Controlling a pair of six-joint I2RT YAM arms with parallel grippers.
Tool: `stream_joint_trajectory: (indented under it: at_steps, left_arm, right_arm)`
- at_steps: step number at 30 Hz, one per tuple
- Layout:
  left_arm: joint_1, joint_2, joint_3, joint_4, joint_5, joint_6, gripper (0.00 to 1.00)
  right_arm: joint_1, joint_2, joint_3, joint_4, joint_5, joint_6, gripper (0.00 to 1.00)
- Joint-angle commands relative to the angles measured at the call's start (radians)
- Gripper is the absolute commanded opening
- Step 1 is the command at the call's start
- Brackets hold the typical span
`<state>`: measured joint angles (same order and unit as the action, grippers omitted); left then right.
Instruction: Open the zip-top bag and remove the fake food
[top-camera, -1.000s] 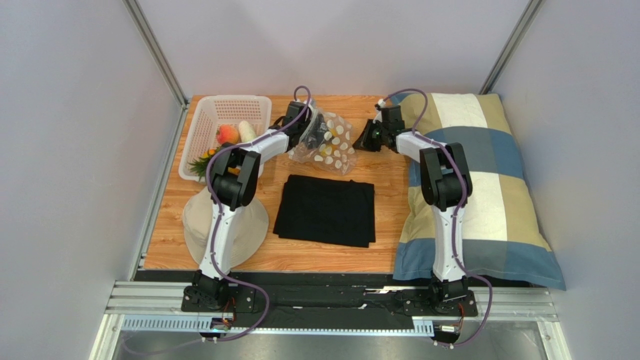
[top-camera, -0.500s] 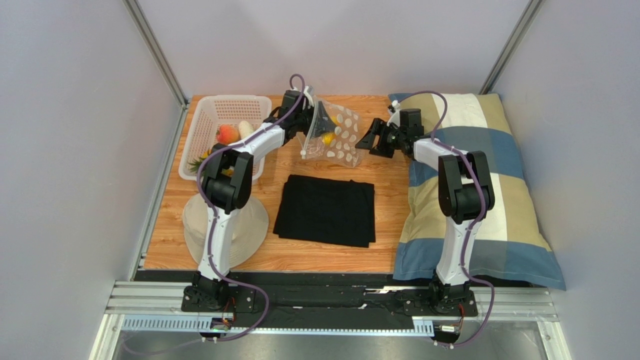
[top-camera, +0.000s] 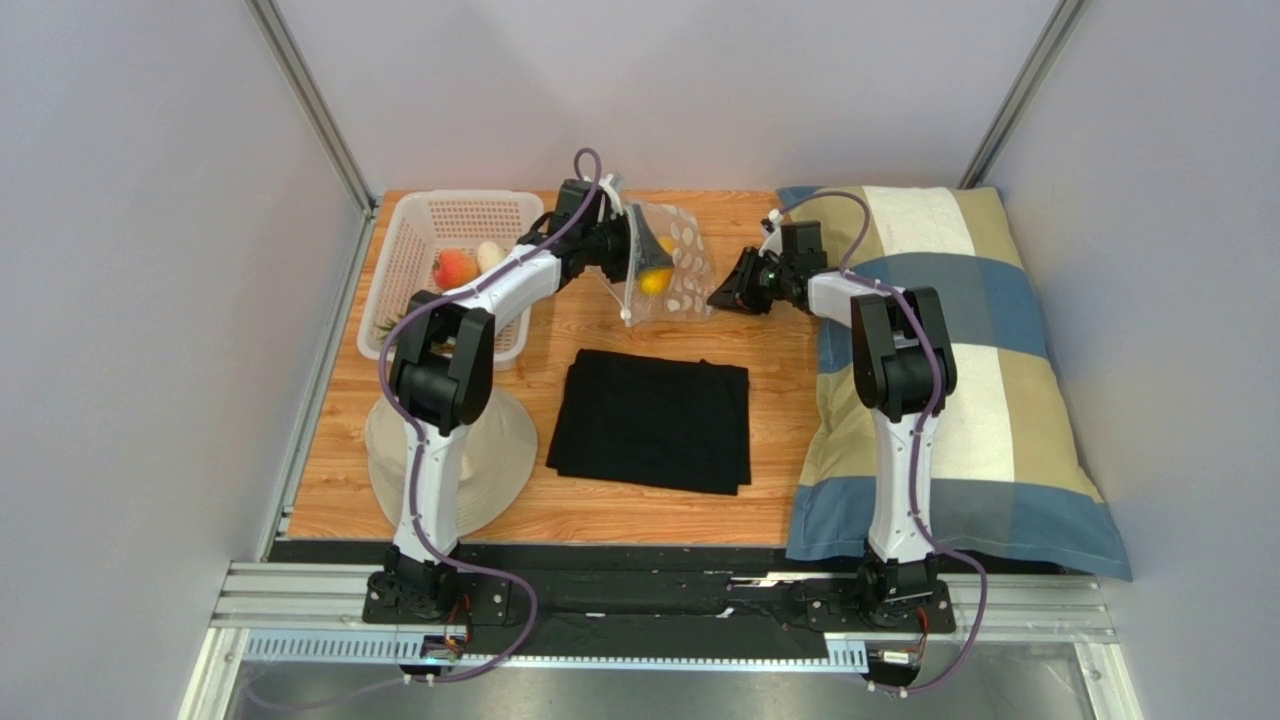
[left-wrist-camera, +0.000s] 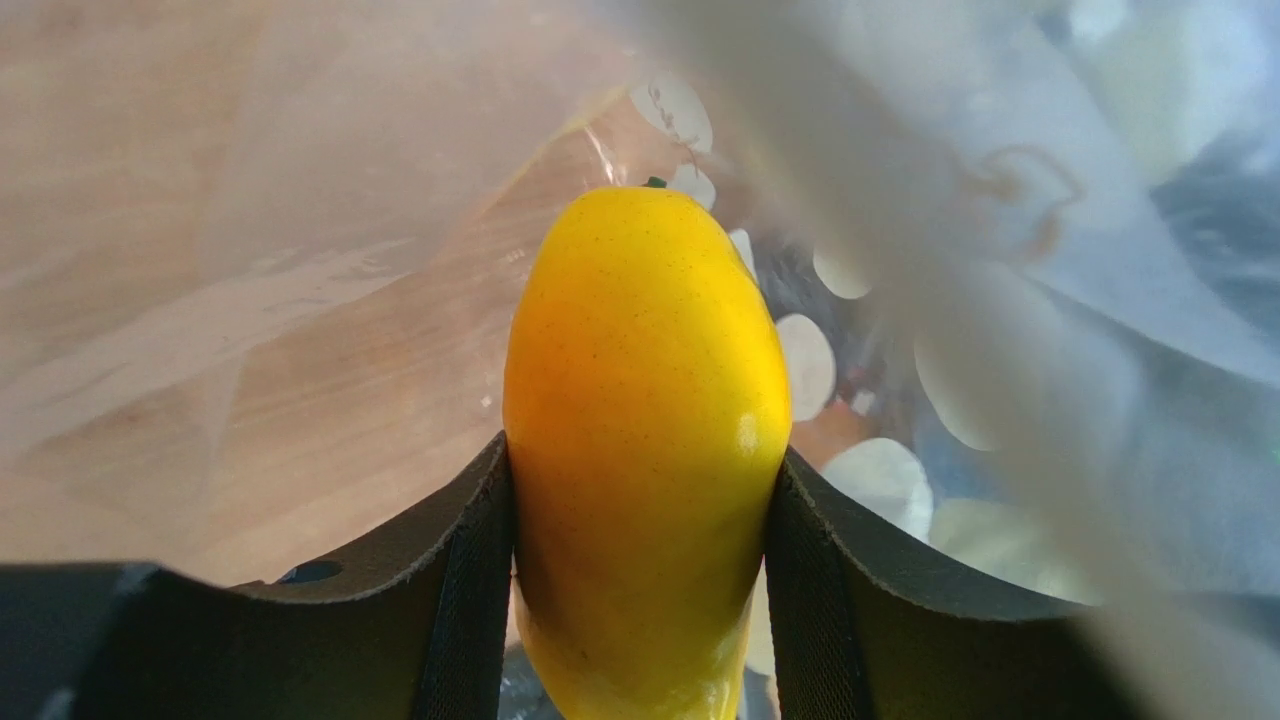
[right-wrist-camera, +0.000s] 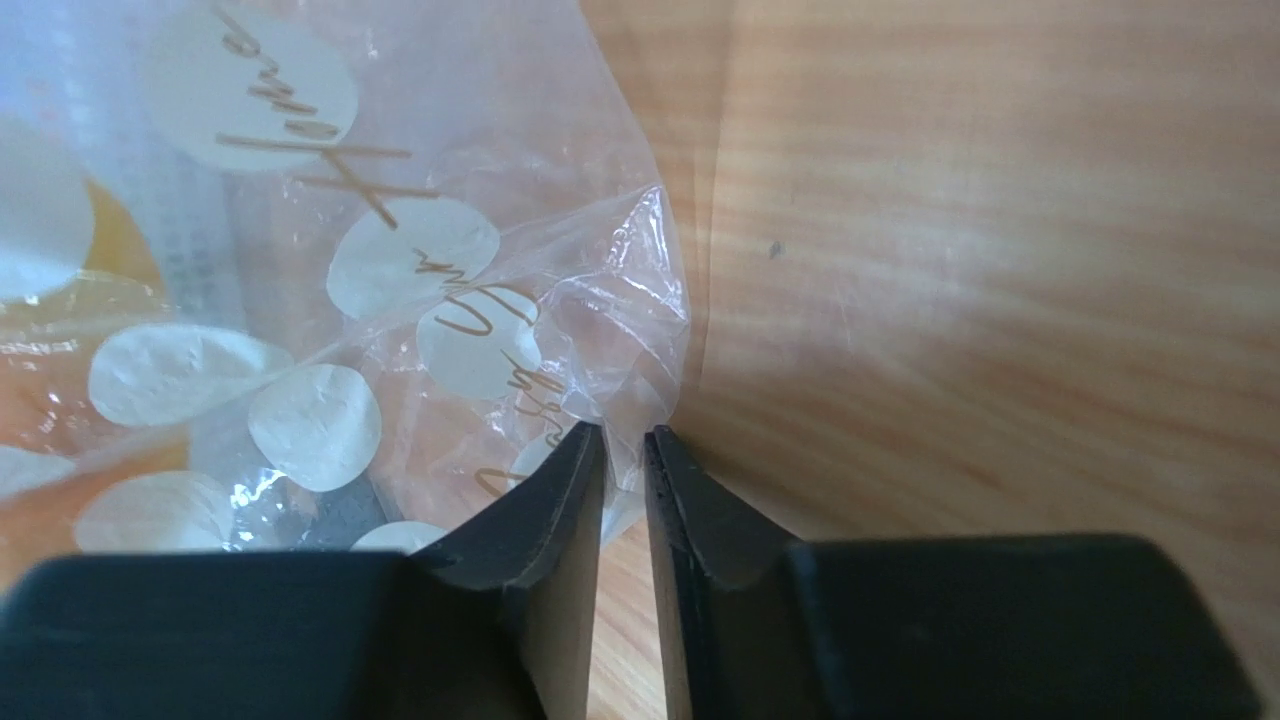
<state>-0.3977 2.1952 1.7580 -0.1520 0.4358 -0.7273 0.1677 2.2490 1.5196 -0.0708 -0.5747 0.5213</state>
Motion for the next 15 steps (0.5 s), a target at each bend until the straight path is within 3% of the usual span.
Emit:
stream_joint_trajectory:
  at_steps: [1, 4, 7, 12, 15]
  left_arm:
    - [0.003, -0.077, -0.002, -0.044, 0.044, 0.019, 0.00]
    - [0.013, -0.106, -0.012, -0.092, 0.026, 0.037, 0.00]
    - [0.046, -0.176, -0.087, -0.123, -0.002, 0.045, 0.00]
    - [0.172, -0.362, -0.399, -0.009, 0.043, -0.009, 0.00]
    - [0.206, -0.469, -0.443, -0.101, 0.009, 0.066, 0.00]
  right_arm:
    - [0.024, 0.066, 0.077, -0.012, 0.030, 0.062, 0.19]
    - [0.032, 0.044, 0.060, 0.011, 0.067, 0.086, 0.00]
    - [0.030, 0.003, 0.018, 0.046, 0.151, 0.103, 0.00]
    - [-0.016, -0.017, 0.019, 0.058, 0.297, 0.128, 0.00]
    - [-0.049, 0.010, 0.063, 0.013, 0.334, 0.121, 0.00]
